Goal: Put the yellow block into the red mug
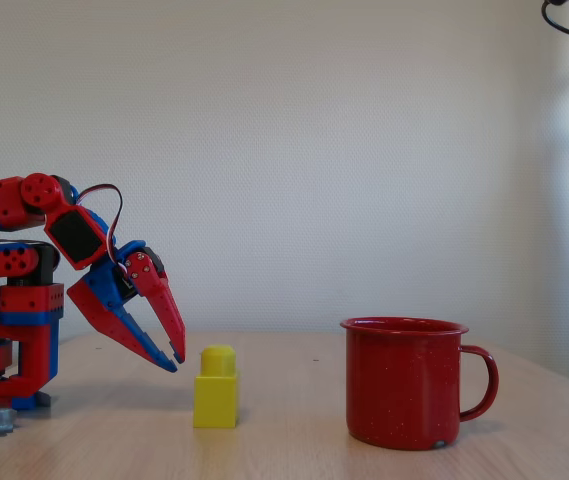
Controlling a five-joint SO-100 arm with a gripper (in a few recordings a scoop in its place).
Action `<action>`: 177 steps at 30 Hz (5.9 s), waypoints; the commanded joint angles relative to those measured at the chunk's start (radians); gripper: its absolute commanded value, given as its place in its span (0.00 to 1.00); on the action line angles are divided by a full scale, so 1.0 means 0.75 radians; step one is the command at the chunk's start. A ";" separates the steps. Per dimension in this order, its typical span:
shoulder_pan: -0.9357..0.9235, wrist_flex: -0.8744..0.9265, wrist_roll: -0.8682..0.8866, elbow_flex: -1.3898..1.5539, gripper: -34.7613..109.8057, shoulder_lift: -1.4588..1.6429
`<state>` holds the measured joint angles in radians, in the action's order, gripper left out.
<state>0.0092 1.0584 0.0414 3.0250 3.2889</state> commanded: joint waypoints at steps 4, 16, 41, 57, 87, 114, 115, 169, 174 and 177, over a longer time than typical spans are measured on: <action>0.012 -0.014 -0.082 -0.010 0.24 0.014; 0.039 -0.014 -0.082 -0.245 0.24 -0.231; -0.080 0.264 0.131 -1.293 0.24 -1.340; -0.247 0.307 0.070 -1.307 0.50 -1.516; -0.157 0.252 0.190 -1.127 0.58 -1.763; -0.133 0.002 0.172 -1.072 0.58 -1.943; -0.133 -0.004 0.170 -1.068 0.58 -1.943; -0.112 0.581 -0.025 -1.561 0.24 -1.741; -0.110 0.738 -0.049 -1.841 0.24 -1.792; -0.104 0.828 -0.051 -2.019 0.24 -1.847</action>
<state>-0.0614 1.6306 0.0123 1.6383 1.8669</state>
